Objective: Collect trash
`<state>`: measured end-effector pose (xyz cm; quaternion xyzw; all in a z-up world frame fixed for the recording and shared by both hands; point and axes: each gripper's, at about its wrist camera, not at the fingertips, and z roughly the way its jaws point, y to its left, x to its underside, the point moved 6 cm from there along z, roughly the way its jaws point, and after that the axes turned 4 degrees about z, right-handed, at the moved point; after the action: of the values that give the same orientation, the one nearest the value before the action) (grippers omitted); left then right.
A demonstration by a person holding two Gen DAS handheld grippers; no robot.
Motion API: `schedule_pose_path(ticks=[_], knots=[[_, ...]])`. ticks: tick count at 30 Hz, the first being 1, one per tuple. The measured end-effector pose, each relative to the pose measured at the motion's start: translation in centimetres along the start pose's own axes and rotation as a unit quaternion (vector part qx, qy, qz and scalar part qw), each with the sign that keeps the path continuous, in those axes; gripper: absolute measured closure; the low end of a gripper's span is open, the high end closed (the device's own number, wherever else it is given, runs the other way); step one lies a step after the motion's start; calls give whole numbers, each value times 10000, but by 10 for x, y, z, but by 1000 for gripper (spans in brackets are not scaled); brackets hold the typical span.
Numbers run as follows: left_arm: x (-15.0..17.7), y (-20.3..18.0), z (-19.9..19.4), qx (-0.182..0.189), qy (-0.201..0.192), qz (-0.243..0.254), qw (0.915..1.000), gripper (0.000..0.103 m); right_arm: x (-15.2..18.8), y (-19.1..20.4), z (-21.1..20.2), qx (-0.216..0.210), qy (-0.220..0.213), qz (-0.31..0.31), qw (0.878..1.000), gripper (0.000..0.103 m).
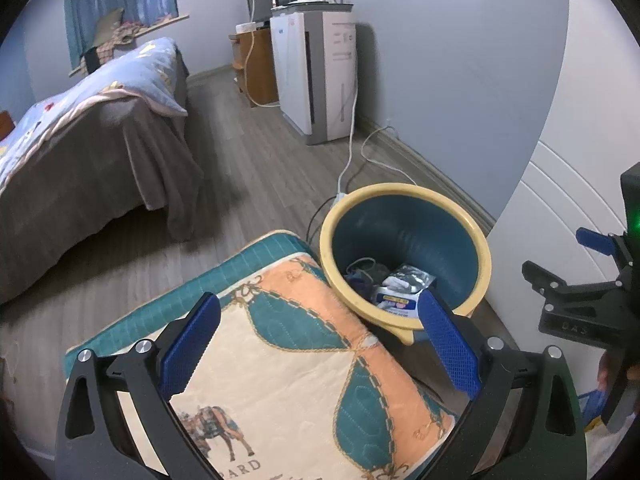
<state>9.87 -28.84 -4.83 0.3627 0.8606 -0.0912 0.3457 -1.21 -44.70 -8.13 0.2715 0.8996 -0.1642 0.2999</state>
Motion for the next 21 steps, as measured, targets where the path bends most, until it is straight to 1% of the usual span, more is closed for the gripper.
schedule_pose_path(ticks=[21], knots=[[0, 4, -2, -7, -12, -47, 10000, 5, 1, 4, -2, 74, -22, -104, 9999, 6]])
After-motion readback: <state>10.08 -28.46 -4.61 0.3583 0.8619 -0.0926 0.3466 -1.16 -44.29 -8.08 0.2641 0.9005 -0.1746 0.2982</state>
